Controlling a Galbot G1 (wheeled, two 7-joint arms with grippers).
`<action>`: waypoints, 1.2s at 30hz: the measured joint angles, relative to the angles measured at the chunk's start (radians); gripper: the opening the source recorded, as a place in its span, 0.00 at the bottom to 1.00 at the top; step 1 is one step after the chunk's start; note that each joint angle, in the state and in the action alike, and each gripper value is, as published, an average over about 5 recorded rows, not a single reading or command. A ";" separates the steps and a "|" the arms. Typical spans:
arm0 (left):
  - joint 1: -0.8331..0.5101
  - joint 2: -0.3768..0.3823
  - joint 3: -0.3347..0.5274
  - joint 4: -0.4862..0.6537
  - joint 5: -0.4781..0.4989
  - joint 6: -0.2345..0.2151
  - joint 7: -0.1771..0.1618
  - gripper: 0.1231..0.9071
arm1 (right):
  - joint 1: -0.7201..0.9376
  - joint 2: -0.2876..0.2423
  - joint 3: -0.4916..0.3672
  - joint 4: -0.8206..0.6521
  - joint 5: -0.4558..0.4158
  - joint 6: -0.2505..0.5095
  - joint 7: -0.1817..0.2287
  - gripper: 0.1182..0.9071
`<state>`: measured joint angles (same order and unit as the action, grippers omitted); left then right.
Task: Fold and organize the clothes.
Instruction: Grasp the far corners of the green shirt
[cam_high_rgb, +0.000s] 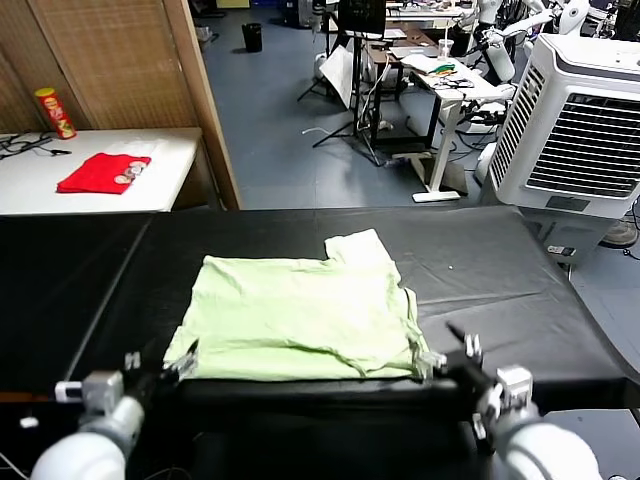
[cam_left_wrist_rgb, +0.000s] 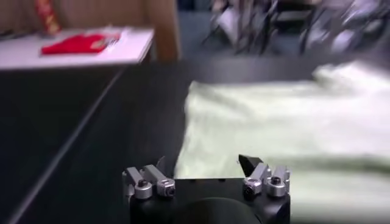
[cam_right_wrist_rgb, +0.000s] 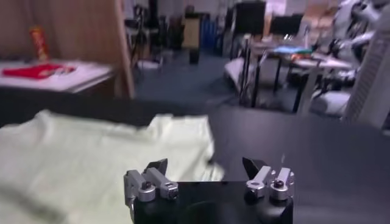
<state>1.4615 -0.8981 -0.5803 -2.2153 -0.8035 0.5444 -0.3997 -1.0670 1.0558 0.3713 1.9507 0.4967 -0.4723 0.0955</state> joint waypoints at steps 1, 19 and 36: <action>-0.048 0.005 0.015 0.022 -0.007 0.000 0.003 0.86 | 0.045 0.005 -0.023 -0.041 0.001 0.005 0.003 0.86; -0.668 -0.051 0.335 0.590 -0.045 0.035 0.077 0.86 | 0.592 0.158 -0.285 -0.706 0.058 -0.053 -0.035 0.86; -0.775 -0.102 0.381 0.825 -0.034 0.062 0.170 0.76 | 0.724 0.300 -0.300 -1.027 0.046 -0.064 -0.084 0.75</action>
<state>0.6866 -1.0006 -0.1992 -1.3901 -0.8378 0.6061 -0.2297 -0.3427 1.3561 0.0710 0.9235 0.5427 -0.5366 0.0117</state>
